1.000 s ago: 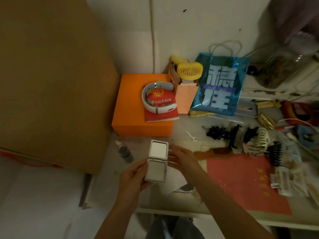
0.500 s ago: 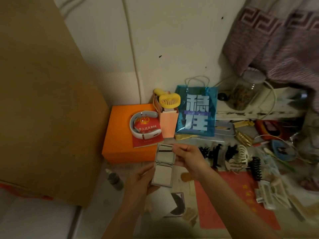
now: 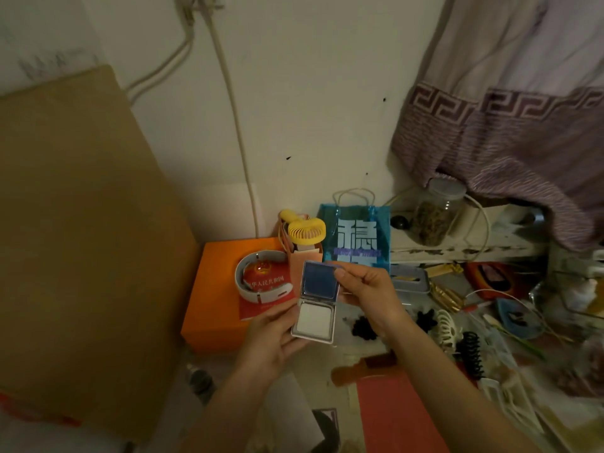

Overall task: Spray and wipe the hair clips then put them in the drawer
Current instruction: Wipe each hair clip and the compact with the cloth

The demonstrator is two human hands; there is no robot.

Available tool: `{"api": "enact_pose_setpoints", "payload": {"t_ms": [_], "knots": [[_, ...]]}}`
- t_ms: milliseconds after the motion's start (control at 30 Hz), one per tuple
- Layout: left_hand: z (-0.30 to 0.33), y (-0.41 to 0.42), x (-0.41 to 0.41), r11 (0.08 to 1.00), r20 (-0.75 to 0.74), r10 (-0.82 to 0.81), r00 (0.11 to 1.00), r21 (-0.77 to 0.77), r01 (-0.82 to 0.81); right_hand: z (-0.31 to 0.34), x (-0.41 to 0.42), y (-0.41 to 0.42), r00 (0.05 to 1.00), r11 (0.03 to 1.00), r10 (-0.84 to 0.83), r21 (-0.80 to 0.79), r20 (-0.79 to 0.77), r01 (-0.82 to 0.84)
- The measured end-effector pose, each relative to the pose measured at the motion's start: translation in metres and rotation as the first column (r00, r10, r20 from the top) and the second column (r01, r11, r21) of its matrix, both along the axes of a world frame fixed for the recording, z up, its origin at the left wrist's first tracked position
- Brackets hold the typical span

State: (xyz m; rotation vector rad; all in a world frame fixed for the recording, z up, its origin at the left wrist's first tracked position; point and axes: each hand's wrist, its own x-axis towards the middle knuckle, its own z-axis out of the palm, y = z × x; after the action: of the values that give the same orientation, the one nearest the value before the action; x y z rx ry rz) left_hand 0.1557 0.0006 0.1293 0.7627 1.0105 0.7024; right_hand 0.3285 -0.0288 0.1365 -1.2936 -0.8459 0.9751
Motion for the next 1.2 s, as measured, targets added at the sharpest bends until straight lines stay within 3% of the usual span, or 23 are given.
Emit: {"api": "enact_pose_setpoints", "payload": {"t_ms": [167,333,567,767,1200], "knots": [[0.006,0.009,0.012,1.0,0.05,0.006,0.999,-0.025,-0.005,0.013,0.005,-0.012,0.991,0.99,0.069,0.118,0.113,-0.082],[0.011,0.012,0.019,0.999,0.095,0.024,0.995,-0.024,-0.021,0.013,0.011,-0.023,0.98,0.981,0.124,0.129,0.158,-0.145],[0.015,0.011,0.022,1.0,0.127,0.011,0.992,0.015,-0.013,0.009,0.011,-0.029,0.995,0.99,0.095,0.103,-0.003,-0.095],[0.018,0.008,0.022,0.998,0.152,0.02,0.988,0.056,-0.029,0.009,0.008,-0.03,0.971,0.985,0.168,0.079,-0.172,-0.156],[0.03,0.007,0.011,0.976,0.117,-0.149,0.982,0.178,0.126,0.007,0.007,-0.034,0.961,0.986,0.164,0.063,-0.221,-0.154]]}}
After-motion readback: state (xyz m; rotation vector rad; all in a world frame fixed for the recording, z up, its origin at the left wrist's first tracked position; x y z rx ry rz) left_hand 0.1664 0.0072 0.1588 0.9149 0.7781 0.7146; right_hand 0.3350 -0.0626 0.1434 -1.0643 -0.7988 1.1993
